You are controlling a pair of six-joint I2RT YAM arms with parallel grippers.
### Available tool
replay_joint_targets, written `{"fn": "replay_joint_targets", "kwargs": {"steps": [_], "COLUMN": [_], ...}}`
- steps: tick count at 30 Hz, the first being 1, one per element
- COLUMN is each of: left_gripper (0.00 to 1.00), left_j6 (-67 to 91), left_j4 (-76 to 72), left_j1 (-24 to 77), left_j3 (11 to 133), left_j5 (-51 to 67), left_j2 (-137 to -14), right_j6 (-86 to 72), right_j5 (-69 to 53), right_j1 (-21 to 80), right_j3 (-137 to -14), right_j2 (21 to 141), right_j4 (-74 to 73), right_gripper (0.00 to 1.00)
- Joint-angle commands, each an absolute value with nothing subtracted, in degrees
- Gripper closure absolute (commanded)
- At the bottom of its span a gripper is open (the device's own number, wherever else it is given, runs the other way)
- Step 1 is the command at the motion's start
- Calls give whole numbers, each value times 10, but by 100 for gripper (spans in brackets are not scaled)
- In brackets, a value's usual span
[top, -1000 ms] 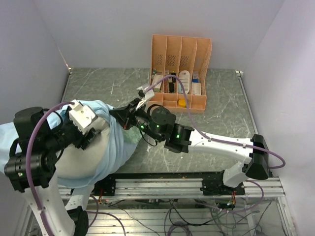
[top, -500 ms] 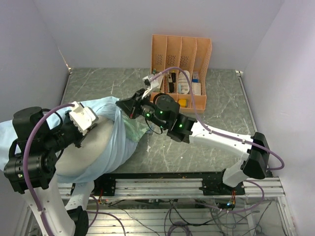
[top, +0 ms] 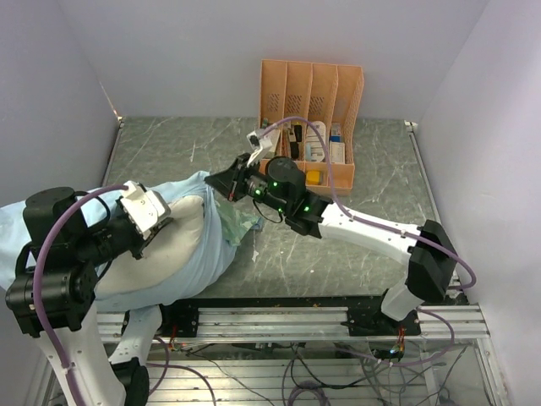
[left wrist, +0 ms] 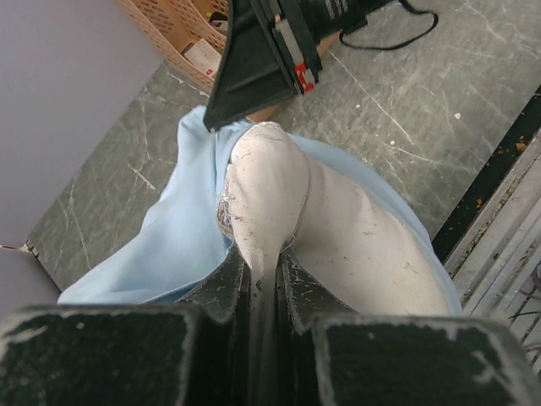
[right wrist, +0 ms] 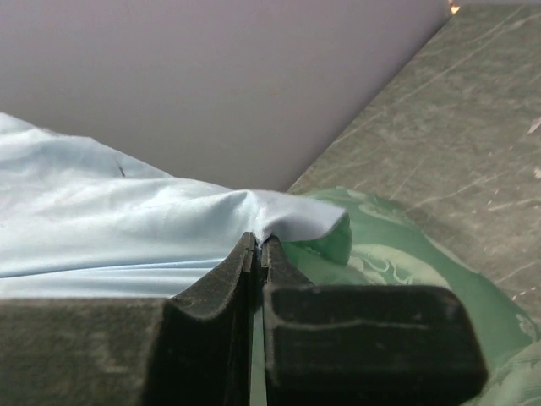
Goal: Remove the pillowcase from the pillow
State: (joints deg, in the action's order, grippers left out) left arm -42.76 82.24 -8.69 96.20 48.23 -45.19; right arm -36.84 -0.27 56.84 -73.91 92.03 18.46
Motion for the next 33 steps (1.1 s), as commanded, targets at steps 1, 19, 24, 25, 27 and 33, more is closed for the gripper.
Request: {"fn": "replay_joint_targets", "kwargs": {"steps": [1, 19, 24, 25, 27, 33], "left_gripper": [93, 93, 93, 93, 93, 93], "left_j6": [-410, -265, -215, -211, -199, -204], "left_j4": [860, 606, 565, 569, 569, 604], "left_j1": [-76, -75, -74, -75, -75, -75], "left_j3": [1011, 1000, 985, 989, 990, 987], "left_j5": [532, 531, 494, 489, 479, 502], "left_j2": [-449, -375, -405, -416, -435, -466], "right_j6": [-358, -356, -278, -259, -216, -147], "right_j5": [81, 95, 17, -5, -51, -233], "right_j1": [533, 543, 544, 544, 545, 553], "right_j3": [-678, -555, -596, -610, -635, -720], "right_j2": [973, 929, 797, 776, 739, 714], "right_j4": [152, 193, 202, 196, 184, 152], "right_gripper": [100, 100, 47, 39, 29, 1]}}
